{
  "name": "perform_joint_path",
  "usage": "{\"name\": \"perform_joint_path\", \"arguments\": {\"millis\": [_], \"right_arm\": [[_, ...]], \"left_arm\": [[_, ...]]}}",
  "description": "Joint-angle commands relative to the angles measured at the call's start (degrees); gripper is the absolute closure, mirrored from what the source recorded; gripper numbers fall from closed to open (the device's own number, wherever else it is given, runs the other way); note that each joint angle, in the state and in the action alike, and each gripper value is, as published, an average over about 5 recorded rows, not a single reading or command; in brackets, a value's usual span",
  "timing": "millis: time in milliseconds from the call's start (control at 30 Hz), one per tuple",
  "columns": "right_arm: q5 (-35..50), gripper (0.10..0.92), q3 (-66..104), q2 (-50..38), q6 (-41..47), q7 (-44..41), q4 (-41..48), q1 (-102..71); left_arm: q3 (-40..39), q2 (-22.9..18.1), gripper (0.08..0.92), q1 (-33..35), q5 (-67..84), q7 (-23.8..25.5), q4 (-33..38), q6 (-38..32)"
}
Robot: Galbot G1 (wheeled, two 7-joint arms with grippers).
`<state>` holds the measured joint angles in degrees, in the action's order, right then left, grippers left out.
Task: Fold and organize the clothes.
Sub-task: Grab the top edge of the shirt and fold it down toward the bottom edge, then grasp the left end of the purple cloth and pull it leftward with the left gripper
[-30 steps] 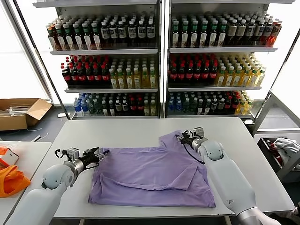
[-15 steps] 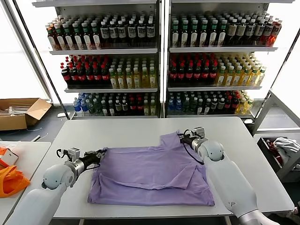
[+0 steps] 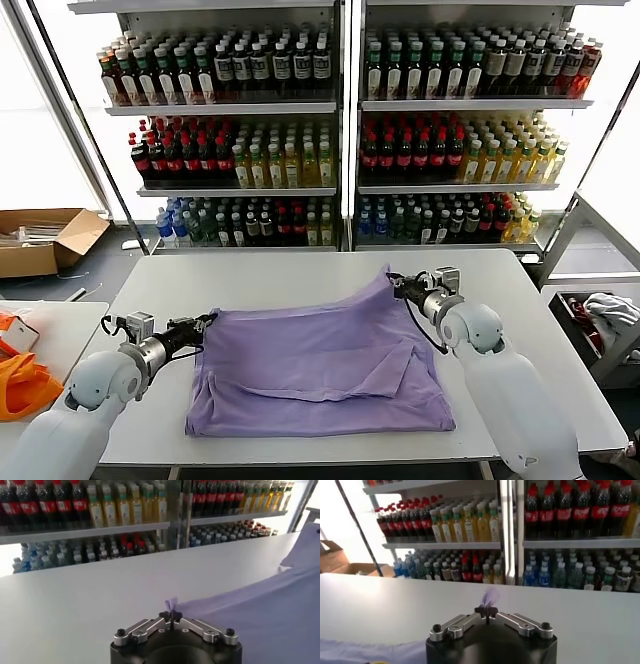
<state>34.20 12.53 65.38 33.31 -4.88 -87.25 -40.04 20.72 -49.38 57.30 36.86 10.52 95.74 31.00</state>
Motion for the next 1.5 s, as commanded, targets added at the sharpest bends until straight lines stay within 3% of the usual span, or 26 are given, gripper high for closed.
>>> {"name": "perform_joint_path", "arguments": {"millis": [33, 300, 567, 700, 900, 1233, 1500], "right_arm": [[4.71, 0.919, 8.43, -6.66, -0.08, 0.79, -21.43, -17.77], [2.66, 0.919, 17.05, -8.46, -0.13, -0.58, -31.36, -32.38], [-4.75, 0.919, 21.04, -6.95, -0.37, -2.97, -36.74, -46.83], [-9.39, 0.919, 21.00, -6.61, -0.71, -4.70, -37.81, -50.37], [-10.96, 0.907, 21.44, -5.62, -1.74, -4.11, -39.05, -50.40], [-13.39, 0.638, 28.03, -3.00, -17.17, -4.03, -40.49, -49.78], [-17.40, 0.412, 28.25, 0.37, -23.90, -5.93, -39.77, -50.12]], "left_arm": [[9.15, 1.20, 0.913, 12.35, 1.33, -2.21, 15.54, -0.17], [16.62, 0.70, 0.914, 26.76, 0.90, -3.38, 24.55, 0.42], [20.48, -2.81, 0.914, 40.12, -3.56, -2.24, 28.92, -0.90], [19.56, -4.36, 0.914, 43.64, -8.52, -1.30, 28.73, -2.40], [19.96, -5.63, 0.888, 43.61, -9.94, -1.56, 29.70, -2.38], [23.85, -7.56, 0.614, 41.38, -3.72, -8.22, 32.61, -3.23], [15.94, -16.90, 0.380, 38.69, -5.28, -16.01, 29.91, -6.50]]}}
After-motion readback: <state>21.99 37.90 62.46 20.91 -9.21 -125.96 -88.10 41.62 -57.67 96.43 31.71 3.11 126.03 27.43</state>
